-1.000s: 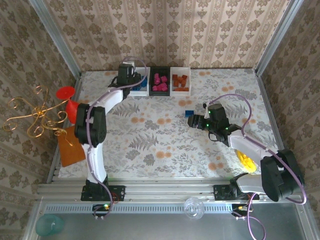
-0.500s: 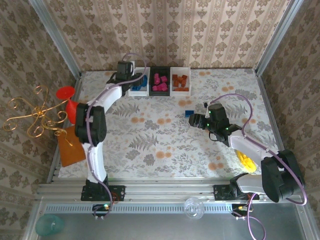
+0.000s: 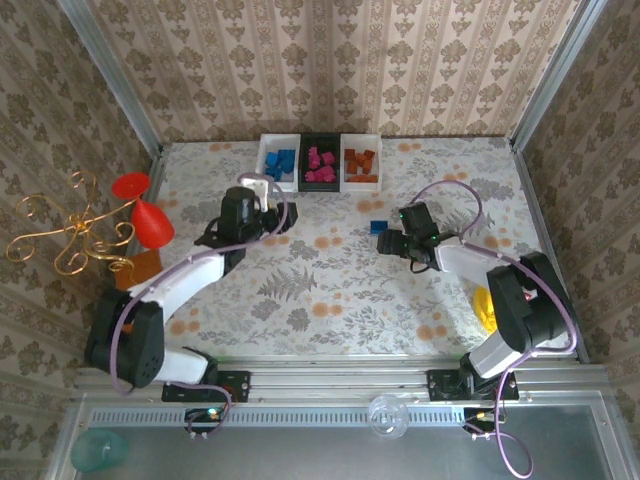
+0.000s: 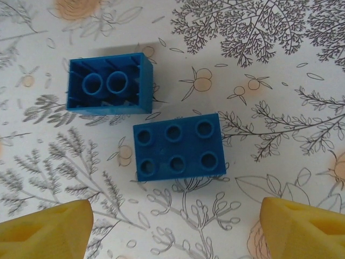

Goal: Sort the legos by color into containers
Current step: Pick up the lego from the center of the table.

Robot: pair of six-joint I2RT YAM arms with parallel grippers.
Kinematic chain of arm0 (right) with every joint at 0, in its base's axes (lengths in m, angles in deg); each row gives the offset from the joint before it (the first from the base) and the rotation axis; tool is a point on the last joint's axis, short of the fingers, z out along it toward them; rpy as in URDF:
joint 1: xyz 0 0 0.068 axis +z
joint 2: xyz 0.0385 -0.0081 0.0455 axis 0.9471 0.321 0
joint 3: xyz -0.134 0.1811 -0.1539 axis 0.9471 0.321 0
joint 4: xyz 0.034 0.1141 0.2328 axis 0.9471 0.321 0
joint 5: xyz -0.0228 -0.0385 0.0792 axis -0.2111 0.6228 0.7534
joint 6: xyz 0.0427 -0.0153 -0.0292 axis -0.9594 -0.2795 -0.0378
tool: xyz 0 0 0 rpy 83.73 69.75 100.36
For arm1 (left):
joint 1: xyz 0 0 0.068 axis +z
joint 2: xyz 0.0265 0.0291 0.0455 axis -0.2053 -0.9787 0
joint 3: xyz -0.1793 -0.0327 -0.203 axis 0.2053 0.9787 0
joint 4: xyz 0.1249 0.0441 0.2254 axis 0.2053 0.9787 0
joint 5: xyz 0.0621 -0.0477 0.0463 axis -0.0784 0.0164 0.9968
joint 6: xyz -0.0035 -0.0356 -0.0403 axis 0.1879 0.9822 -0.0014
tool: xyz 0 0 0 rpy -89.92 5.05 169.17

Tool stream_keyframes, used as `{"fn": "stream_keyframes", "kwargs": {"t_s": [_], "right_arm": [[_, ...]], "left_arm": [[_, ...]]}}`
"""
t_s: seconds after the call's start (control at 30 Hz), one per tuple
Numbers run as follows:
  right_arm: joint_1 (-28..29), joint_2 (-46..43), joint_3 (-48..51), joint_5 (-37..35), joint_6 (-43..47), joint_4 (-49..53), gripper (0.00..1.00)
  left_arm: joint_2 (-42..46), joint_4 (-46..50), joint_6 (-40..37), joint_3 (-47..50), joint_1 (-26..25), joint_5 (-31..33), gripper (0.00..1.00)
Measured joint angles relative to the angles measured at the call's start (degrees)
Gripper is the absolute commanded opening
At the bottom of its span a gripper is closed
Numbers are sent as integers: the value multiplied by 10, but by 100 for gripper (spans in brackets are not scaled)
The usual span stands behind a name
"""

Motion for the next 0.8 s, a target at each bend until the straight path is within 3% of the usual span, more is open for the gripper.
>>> {"fn": "stream_keyframes", "kwargs": {"t_s": [0.4, 0.8], "right_arm": [[6, 116, -114, -51, 18, 69, 74], [14, 148, -150, -67, 48, 97, 51]], "left_arm": [[53, -34, 33, 122, -42, -19, 70], [73, -45, 33, 132, -42, -21, 70]]}}
